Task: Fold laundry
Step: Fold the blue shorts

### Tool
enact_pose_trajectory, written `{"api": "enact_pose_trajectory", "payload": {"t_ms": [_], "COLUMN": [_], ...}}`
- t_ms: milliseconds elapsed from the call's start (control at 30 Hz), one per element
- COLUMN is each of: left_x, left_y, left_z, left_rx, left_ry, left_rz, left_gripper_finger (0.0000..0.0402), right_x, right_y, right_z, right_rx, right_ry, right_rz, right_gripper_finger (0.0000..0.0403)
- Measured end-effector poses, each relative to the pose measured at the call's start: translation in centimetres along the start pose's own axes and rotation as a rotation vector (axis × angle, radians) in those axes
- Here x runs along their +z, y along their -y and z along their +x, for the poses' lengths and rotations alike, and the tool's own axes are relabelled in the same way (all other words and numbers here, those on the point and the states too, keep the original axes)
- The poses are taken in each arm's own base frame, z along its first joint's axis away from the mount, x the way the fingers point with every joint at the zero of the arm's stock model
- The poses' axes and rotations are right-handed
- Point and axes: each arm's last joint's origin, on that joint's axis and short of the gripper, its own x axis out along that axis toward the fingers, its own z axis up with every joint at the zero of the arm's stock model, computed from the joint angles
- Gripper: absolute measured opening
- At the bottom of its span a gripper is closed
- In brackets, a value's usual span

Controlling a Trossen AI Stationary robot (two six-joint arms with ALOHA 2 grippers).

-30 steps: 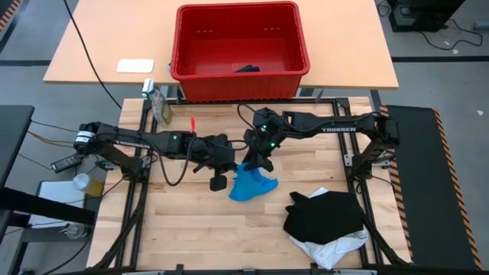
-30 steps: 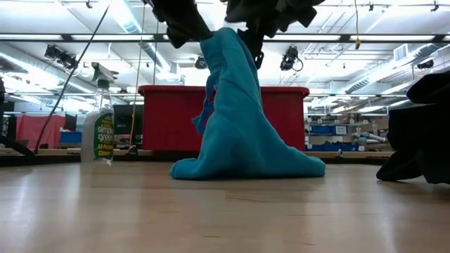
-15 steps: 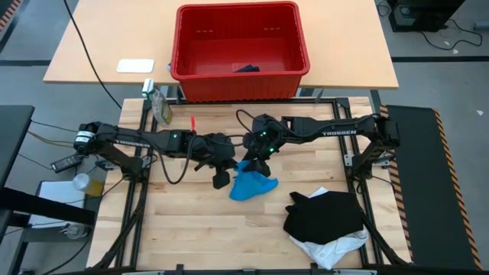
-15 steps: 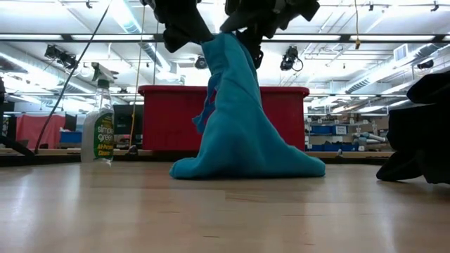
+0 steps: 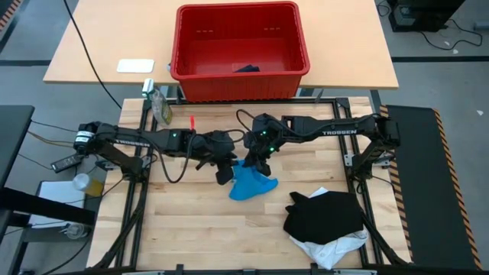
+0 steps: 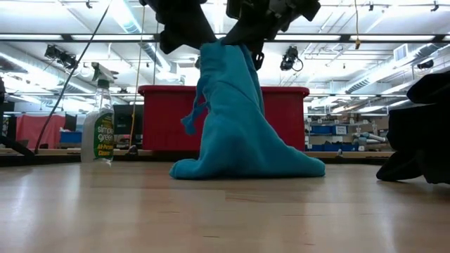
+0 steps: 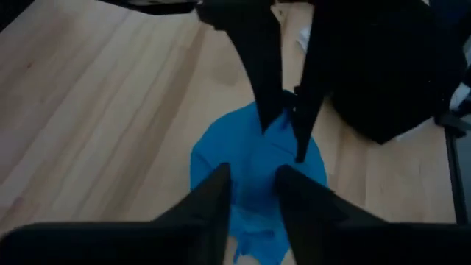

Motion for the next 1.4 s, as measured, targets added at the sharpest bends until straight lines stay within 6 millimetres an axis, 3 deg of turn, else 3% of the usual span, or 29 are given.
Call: {"api": "enact_pose_trajectory", "payload": {"t_ms": [133, 267, 500, 733, 900, 1000, 1200, 1400], "left_x": [-0.2, -1.3, -4.1, -6.8, -7.2, -8.0, -8.2, -8.2], "left_y": [0.3, 1.2, 2.7, 0.6, -0.6, -1.1, -1.1, -0.8], "left_z": [0.0, -0.2, -0.5, -2.3, -4.4, -4.4, -3.6, -3.2], "left_rx": [-0.068, -0.096, 0.001, -0.100, -0.224, -0.221, -0.185, -0.216], "left_ry": [-0.043, -0.124, -0.010, 0.214, 0.424, 0.431, 0.438, 0.429], "left_rz": [-0.031, -0.002, 0.048, -0.168, -0.312, -0.368, -0.431, -0.449], "left_gripper_finger": [0.0175, 0.0204, 0.0191, 0.0160, 0.0156, 0.0156, 0.0177, 0.0225], "right_x": [0.1, 0.1, 0.3, 1.0, 2.3, 3.1, 4.1, 4.3], "right_y": [-0.2, -0.6, -1.2, -2.5, -4.2, -5.0, -5.9, -6.4], "right_z": [-0.4, -1.0, -2.7, -4.8, -7.6, -9.8, -13.2, -14.9], "right_rx": [0.016, 0.033, 0.029, 0.061, 0.078, 0.086, 0.160, 0.265], "right_ry": [0.007, 0.005, 0.025, 0.108, 0.267, 0.388, 0.560, 0.601], "right_rz": [-0.030, -0.047, -0.058, -0.120, -0.297, -0.412, -0.489, -0.455], "right_gripper_finger": [0.0020, 0.0020, 0.0020, 0.0024, 0.0023, 0.0026, 0.0025, 0.0025]}}
